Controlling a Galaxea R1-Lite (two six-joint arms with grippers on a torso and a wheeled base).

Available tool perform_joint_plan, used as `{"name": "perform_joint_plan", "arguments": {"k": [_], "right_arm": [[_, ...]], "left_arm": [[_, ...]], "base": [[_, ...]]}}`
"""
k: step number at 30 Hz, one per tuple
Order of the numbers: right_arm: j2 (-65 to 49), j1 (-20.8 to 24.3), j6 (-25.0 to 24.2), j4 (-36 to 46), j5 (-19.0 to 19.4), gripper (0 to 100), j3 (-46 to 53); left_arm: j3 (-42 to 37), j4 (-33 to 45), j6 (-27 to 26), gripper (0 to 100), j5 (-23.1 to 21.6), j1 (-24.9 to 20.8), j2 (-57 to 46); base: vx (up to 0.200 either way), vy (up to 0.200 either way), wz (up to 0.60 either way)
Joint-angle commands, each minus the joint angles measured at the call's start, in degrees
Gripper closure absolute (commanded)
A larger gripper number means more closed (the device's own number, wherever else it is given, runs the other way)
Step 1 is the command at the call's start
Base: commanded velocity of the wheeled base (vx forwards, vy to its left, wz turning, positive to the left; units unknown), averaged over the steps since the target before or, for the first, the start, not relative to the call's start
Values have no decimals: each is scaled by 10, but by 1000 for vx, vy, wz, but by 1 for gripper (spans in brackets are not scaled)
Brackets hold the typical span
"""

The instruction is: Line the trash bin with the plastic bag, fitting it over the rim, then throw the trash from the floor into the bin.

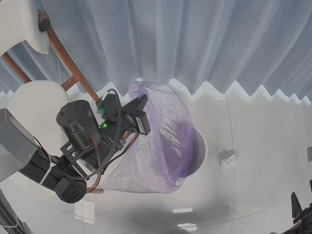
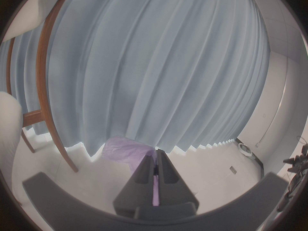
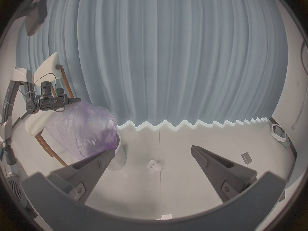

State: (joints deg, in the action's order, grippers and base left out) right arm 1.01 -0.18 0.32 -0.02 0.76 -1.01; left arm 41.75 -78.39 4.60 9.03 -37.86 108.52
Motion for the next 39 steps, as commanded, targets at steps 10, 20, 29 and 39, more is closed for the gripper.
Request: {"name": "perform_joint_plan", "arguments": {"k": [10,20,29,39], "right_arm": [[-10,0,0,-1,0,0,10],[-9,0,0,0,1,0,10],[212,24,-106,-12,52,0,-221],[540,99,-139,-121,146,0,-217]], "left_arm": [[-40,-21,-57,100,34,-33,29],[-33,-49,-56,100,38,-34,62],[3,-51,-20,100,37,-37,46],[69,-32,-8,100,82,-11,35]], "base": [[0,0,0],[0,0,0],[0,0,0],[0,0,0]]}}
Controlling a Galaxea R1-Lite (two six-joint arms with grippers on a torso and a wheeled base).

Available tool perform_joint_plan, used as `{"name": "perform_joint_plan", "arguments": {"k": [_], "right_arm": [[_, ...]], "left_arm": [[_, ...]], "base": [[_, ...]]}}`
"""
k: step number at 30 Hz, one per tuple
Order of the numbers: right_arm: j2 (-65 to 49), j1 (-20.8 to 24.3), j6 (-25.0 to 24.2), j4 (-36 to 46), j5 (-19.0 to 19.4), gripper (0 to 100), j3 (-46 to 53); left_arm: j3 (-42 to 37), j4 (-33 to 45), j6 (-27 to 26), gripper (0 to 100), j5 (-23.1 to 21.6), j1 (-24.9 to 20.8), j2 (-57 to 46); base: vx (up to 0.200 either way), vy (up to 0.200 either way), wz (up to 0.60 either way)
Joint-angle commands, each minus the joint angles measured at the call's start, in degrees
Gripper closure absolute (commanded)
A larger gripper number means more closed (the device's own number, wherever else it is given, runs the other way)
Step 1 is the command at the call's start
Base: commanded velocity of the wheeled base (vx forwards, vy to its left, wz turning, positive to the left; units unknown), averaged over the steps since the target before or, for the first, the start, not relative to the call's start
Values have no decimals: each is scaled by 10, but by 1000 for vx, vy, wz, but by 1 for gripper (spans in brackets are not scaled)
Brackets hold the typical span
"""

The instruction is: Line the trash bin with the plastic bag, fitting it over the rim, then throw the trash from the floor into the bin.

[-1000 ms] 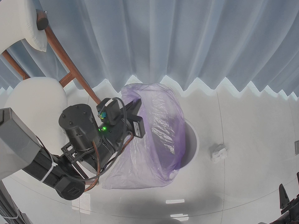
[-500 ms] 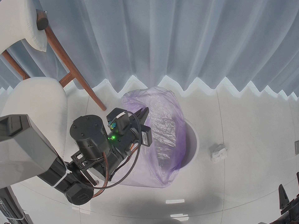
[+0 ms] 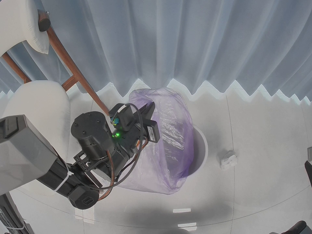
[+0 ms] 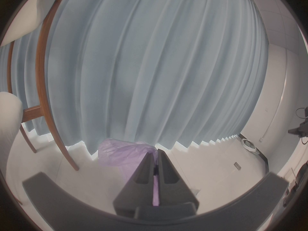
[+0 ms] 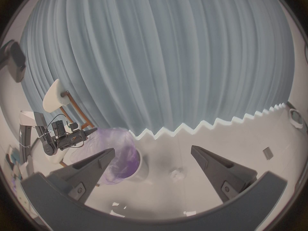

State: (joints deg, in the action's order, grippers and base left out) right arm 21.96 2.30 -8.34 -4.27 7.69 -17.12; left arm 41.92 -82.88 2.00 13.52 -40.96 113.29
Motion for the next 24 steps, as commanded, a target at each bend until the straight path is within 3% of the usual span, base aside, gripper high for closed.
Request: {"name": "perform_joint_plan", "arguments": {"k": [1,2,3,4,9,13,19,20,24], "right_arm": [[341,80,-54,-81,77,0,-55],[341,80,-54,-81,77,0,-55],[402,124,-55,-93,78,0,-53],[426,136,-55,-95,79,0,-53],[535,175,-55,-145,80,0,-53],[640,234,-56,-239,80,0,-46],[739,311,-67,-319,80,0,-16],[739,311,-67,-319,80,100,-16],[854,376,-106,-443,79,100,-10]], "left_arm": [[68,14,18,100,41,21,-13],[68,14,18,100,41,21,-13],[69,16,18,100,43,28,-8],[69,16,18,100,43,29,-6],[73,16,20,100,43,33,-6],[73,17,19,100,43,40,-7],[72,14,16,100,43,40,-6],[72,14,16,100,43,40,-6],[76,14,17,100,42,38,-6]], "base": [[0,0,0],[0,0,0],[0,0,0],[0,0,0],[0,0,0],[0,0,0],[0,0,0],[0,0,0],[0,0,0]]}}
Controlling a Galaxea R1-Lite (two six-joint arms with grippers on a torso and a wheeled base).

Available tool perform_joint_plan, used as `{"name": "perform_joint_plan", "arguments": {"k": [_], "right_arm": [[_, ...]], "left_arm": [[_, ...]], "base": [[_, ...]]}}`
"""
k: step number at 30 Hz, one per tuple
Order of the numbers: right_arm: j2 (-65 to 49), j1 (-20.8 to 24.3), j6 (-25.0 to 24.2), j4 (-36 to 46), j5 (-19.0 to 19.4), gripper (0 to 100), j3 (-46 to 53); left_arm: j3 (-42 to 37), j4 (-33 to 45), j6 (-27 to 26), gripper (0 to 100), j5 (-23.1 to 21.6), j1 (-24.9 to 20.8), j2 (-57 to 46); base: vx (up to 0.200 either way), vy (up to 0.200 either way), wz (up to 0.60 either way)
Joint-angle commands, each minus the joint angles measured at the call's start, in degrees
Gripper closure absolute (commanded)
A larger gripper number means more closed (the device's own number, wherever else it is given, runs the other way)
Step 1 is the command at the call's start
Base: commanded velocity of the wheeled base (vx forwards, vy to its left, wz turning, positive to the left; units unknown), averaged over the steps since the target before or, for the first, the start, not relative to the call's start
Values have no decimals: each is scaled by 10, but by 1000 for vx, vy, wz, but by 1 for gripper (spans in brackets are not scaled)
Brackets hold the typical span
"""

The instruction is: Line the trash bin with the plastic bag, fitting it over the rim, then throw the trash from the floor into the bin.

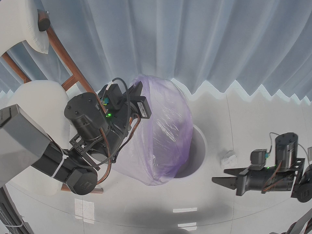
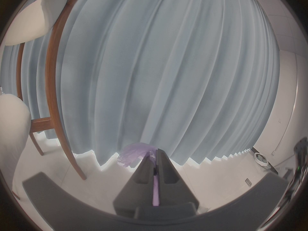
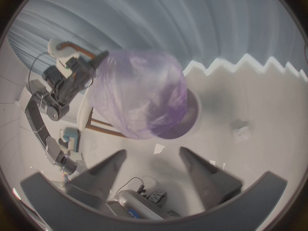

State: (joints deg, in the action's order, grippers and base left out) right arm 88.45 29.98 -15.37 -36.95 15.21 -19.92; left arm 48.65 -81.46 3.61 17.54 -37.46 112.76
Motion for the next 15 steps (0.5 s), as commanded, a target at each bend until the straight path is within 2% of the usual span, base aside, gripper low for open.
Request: {"name": "perform_joint_plan", "arguments": {"k": [1,2,4,5,6,8,10,15], "right_arm": [[197,102,-37,-126,3,100,18],[239,119,-45,-183,2,100,16],[285,141,-54,-255,0,100,16],[289,142,-55,-261,0,100,16],[327,161,-62,-319,-1,100,16],[373,185,-70,-385,-7,100,15],[399,201,-77,-421,-18,100,16],[422,233,-99,-433,-21,100,15]], "left_arm": [[8,0,1,100,2,3,-1],[10,0,1,100,2,2,0],[10,0,2,100,2,0,0],[10,-1,2,100,2,0,0],[11,-1,3,100,2,-3,0],[15,-2,4,100,2,-10,0],[21,-2,11,100,1,-16,4],[33,-3,36,100,2,-37,11]], "base": [[0,0,0],[0,0,0],[0,0,0],[0,0,0],[0,0,0],[0,0,0],[0,0,0],[0,0,0]]}}
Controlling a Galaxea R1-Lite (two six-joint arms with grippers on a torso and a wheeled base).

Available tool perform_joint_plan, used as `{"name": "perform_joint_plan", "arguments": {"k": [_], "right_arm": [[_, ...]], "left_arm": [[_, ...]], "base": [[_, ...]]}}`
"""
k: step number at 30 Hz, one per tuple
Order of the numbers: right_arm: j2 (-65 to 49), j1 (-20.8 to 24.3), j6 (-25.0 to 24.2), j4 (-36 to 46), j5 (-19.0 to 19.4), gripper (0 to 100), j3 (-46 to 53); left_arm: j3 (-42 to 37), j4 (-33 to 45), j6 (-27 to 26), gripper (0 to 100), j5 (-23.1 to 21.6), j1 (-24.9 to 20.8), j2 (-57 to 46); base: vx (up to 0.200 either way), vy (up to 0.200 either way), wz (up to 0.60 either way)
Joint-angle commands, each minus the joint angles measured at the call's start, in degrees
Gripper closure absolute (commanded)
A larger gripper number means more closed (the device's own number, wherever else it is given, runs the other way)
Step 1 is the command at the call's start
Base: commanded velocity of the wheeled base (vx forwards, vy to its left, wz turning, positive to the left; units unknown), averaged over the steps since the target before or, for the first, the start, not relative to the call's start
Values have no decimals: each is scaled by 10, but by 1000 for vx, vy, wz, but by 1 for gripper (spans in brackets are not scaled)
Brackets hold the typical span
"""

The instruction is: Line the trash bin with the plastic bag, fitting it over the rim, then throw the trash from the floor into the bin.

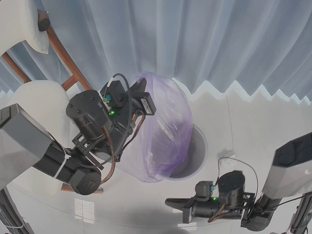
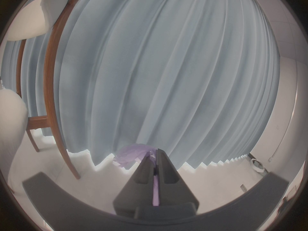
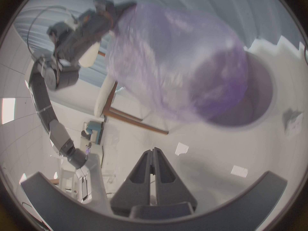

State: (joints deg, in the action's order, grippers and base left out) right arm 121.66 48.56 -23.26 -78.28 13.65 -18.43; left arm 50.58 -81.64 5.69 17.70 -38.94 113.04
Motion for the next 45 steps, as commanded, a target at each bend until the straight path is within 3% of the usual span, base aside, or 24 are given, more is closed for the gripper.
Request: {"name": "perform_joint_plan", "arguments": {"k": [1,6,14,25,38,45], "right_arm": [[90,49,-21,-19,-6,100,-2],[115,59,-51,-21,-6,100,-55],[134,66,-134,-21,-6,100,-142],[203,75,-160,-48,-10,100,-227],[184,-47,-157,-16,-19,100,-336],[193,-55,-157,9,-41,100,-354]], "left_arm": [[14,-1,15,100,0,-24,10],[16,-4,24,100,1,-52,14],[21,-7,25,100,2,-56,10],[25,-19,24,100,4,-63,10],[-15,-17,20,100,3,-47,32],[-16,-21,20,100,2,-46,70]], "base": [[0,0,0],[0,0,0],[0,0,0],[0,0,0],[0,0,0],[0,0,0]]}}
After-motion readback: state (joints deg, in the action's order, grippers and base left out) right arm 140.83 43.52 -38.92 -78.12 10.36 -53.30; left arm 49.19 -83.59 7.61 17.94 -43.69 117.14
